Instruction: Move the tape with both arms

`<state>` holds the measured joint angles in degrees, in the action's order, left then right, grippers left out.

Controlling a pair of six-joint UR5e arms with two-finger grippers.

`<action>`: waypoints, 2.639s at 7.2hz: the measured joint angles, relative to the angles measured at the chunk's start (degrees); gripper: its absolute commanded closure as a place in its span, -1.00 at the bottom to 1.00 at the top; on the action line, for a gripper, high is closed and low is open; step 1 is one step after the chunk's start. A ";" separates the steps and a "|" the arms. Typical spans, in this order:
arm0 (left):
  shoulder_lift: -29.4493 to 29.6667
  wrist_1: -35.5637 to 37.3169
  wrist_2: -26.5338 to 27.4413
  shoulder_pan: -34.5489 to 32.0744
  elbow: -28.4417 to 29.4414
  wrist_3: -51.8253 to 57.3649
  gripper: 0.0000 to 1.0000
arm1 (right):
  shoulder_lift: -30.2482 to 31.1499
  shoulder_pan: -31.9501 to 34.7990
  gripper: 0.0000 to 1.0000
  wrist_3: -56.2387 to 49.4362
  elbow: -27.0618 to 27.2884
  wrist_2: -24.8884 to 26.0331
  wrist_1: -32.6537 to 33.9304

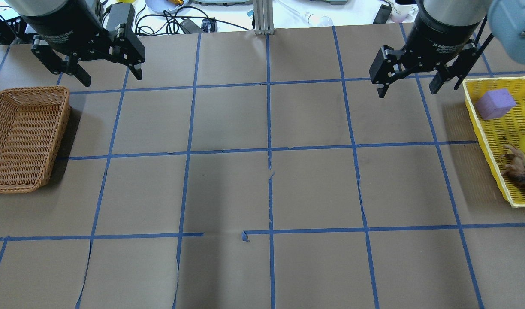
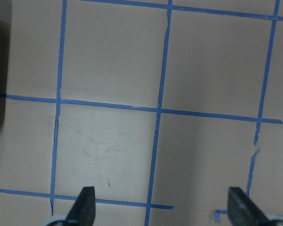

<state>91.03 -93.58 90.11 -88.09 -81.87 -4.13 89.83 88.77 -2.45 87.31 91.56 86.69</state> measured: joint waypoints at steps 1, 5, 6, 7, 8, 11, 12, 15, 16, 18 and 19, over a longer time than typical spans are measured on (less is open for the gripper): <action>-0.03 0.01 -0.04 0.01 -0.02 0.00 -1.00 | -0.02 0.00 -1.00 -0.22 -0.01 0.15 0.01; -0.39 -0.03 -0.17 0.02 -0.17 0.00 -1.00 | 0.00 -0.06 -1.00 -0.24 0.52 0.34 -0.01; -0.41 -0.03 -0.21 0.02 -0.16 0.00 -1.00 | 0.02 -0.11 -1.00 -0.21 0.72 0.41 0.03; -0.45 -0.03 -0.19 0.05 -0.16 0.00 -1.00 | 0.05 -0.13 -1.00 -0.21 0.80 0.74 0.02; -0.48 -0.03 -0.17 0.08 -0.18 0.00 -1.00 | 0.05 -0.12 -1.00 -0.16 0.85 1.19 0.02; -0.48 -0.03 -0.24 0.11 -0.16 0.00 -1.00 | 0.00 -0.10 -1.00 -0.22 1.16 2.66 -0.07; -0.49 -0.03 -0.26 0.11 -0.18 0.00 -1.00 | -0.02 -0.12 -1.00 -0.27 1.34 2.97 0.10; -0.59 -0.03 0.04 0.11 -0.30 0.04 -1.00 | -0.79 -4.75 -1.00 -8.34 1.12 2.81 2.11; -0.61 -0.03 0.14 0.11 -0.32 0.09 -1.00 | -1.12 -9.93 -1.00 -17.43 1.21 2.60 2.61; -0.61 -0.03 -0.02 0.05 -0.33 0.09 -1.00 | -4.43 -22.86 -1.00 -35.45 1.34 2.09 3.27; -0.62 -0.01 -0.08 0.05 -0.36 0.09 -1.00 | -7.30 -28.44 -1.00 -43.49 1.39 2.11 5.30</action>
<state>90.41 -93.58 90.03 -88.04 -82.24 -4.04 82.53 60.34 -45.95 88.69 93.67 91.99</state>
